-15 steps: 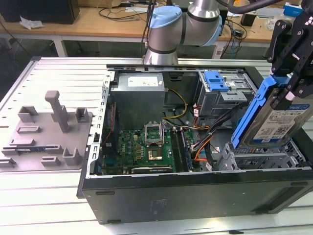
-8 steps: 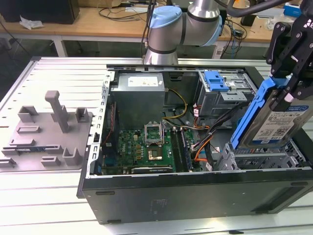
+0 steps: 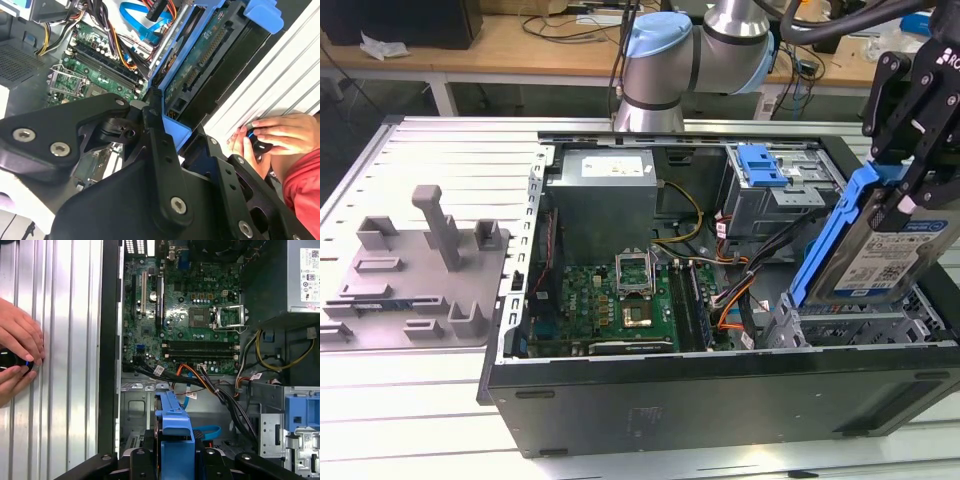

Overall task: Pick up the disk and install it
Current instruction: 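Insert the disk into the insertion slot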

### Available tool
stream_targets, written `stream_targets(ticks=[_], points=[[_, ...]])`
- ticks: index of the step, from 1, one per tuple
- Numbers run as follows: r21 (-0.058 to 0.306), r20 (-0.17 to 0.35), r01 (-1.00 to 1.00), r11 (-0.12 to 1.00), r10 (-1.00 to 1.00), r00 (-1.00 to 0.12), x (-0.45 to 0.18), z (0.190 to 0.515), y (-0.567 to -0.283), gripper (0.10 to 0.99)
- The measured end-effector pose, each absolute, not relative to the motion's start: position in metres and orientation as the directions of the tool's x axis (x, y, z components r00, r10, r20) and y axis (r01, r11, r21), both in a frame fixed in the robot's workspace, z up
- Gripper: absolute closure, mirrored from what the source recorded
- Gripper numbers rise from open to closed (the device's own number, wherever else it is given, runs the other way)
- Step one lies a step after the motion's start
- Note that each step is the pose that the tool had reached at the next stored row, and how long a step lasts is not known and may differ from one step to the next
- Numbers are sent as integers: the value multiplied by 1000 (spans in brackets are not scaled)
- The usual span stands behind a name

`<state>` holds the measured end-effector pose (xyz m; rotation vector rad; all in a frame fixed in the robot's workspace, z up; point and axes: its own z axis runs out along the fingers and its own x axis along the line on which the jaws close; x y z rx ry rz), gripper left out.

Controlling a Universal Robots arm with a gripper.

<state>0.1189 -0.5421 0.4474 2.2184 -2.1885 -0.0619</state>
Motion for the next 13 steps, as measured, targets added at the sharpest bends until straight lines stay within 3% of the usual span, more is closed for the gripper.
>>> stream_targets(ticks=[13], points=[[46, -11, -999, -6, -1000, 6, 119, 441, -542, 718]])
